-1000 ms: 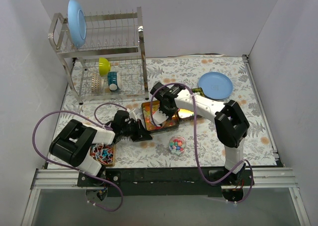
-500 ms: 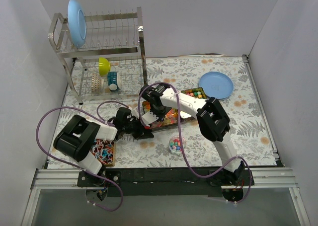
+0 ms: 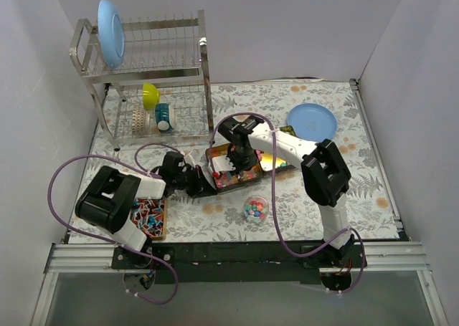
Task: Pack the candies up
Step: Scoop the fake candies from the storage box.
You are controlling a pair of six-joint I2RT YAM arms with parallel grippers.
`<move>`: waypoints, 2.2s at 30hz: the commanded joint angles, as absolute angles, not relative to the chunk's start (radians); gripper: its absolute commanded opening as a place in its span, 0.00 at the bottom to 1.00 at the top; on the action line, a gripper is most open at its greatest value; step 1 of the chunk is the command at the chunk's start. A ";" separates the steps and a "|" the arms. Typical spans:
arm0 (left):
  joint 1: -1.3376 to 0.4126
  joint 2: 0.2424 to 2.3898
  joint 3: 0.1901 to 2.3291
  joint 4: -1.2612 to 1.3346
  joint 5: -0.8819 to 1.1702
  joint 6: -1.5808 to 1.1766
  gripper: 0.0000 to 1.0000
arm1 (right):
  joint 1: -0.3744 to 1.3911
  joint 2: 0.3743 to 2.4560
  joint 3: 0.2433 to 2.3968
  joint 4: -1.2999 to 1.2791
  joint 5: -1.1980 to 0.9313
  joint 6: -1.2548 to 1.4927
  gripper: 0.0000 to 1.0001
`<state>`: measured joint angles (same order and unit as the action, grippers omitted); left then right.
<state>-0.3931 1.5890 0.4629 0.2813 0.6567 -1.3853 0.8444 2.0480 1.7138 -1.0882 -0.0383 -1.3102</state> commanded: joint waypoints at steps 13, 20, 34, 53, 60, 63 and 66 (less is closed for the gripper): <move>-0.359 1.468 0.561 0.160 0.753 -1.191 0.00 | 0.687 1.924 1.551 -0.951 -0.509 -1.299 0.01; -0.336 1.428 0.591 0.092 0.816 -1.158 0.00 | 0.640 1.916 1.545 -0.965 -0.549 -1.301 0.01; -0.290 1.413 0.709 0.002 0.856 -1.085 0.00 | 0.552 1.836 1.419 -0.832 -0.604 -1.184 0.01; -0.209 1.476 0.911 -0.120 0.917 -1.036 0.08 | 0.459 1.648 1.162 -0.415 -0.733 -0.858 0.01; -0.178 1.482 0.925 -0.138 0.907 -1.008 0.16 | 0.443 1.550 1.184 -0.464 -0.689 -0.856 0.01; -0.166 1.499 0.933 -0.129 0.884 -1.006 0.19 | 0.419 1.520 1.261 -0.647 -0.666 -0.975 0.01; -0.149 1.523 0.940 -0.117 0.868 -1.006 0.20 | 0.381 1.497 1.308 -0.843 -0.658 -1.084 0.01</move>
